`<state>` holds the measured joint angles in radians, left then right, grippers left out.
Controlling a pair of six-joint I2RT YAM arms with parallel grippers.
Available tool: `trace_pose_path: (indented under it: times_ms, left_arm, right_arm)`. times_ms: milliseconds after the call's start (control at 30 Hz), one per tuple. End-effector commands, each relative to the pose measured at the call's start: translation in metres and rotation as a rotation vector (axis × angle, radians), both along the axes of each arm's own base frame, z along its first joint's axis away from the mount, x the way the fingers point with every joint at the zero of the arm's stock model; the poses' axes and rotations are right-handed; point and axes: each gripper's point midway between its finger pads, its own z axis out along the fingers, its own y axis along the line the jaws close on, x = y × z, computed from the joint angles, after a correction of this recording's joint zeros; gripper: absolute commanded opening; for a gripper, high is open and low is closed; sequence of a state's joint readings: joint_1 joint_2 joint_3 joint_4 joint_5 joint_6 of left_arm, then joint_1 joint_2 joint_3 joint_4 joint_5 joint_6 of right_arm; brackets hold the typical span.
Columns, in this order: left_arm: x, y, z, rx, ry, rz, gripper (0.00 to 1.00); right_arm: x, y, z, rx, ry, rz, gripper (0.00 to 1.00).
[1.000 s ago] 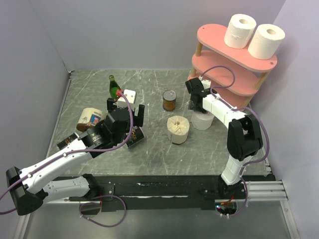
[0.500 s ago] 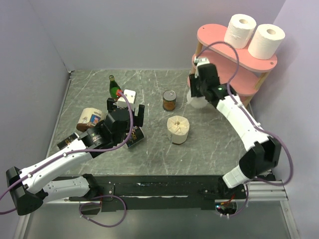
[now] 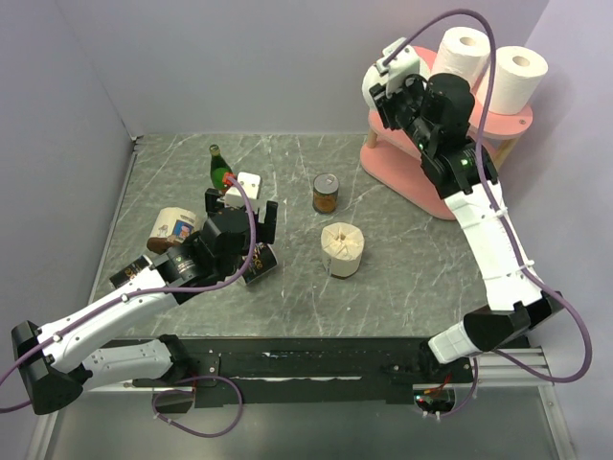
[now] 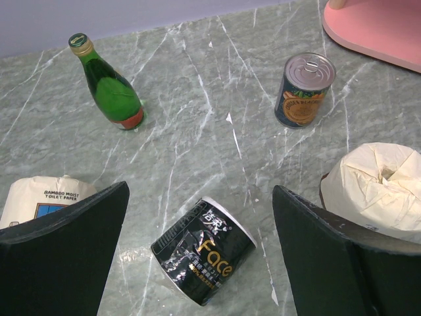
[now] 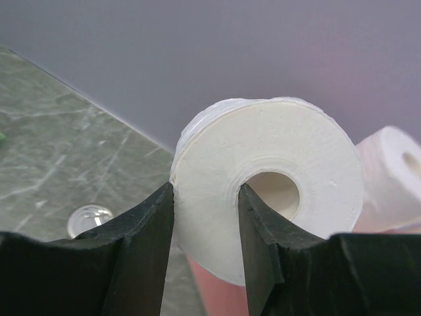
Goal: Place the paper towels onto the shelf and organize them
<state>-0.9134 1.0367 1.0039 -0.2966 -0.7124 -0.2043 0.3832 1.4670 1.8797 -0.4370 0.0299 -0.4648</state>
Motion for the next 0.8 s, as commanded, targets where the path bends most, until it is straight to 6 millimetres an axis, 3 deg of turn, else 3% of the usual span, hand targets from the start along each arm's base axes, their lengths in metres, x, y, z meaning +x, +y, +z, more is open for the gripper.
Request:
trace_pose_path:
  times_ms: [0,67,133,167,200,267,533,767]
  left_arm:
    - [0.000,-0.001,0.017,-0.048,-0.038,0.005,0.96]
    - [-0.001,-0.002,0.017,-0.046,-0.038,0.003,0.96]
    - [-0.001,-0.001,0.017,-0.044,-0.040,0.004,0.96]
    - [-0.001,-0.002,0.016,-0.043,-0.039,0.002,0.96]
    - [-0.001,-0.001,0.017,-0.042,-0.041,0.003,0.96]
    - [-0.001,-0.002,0.016,-0.041,-0.041,0.003,0.96]
    - [0.001,-0.006,0.009,-0.017,-0.023,-0.002,0.96]
    - [0.001,-0.008,0.009,-0.022,-0.022,-0.009,0.96]
  right_arm:
    - [0.019,-0.004,0.067,-0.148,-0.267,0.009,0.41]
    - [0.024,-0.013,0.083,-0.166,-0.303,-0.014,0.41]
    - [0.041,-0.015,0.076,-0.195,-0.284,-0.018,0.41]
    - [0.038,-0.017,0.091,-0.188,-0.316,-0.018,0.41]
    - [0.051,-0.018,0.080,-0.202,-0.282,-0.017,0.41]
    - [0.062,-0.021,0.082,-0.229,-0.288,-0.028,0.41]
    - [0.077,-0.032,0.084,-0.248,-0.317,-0.038,0.43]
    - [0.091,-0.036,0.073,-0.274,-0.300,-0.059,0.46]
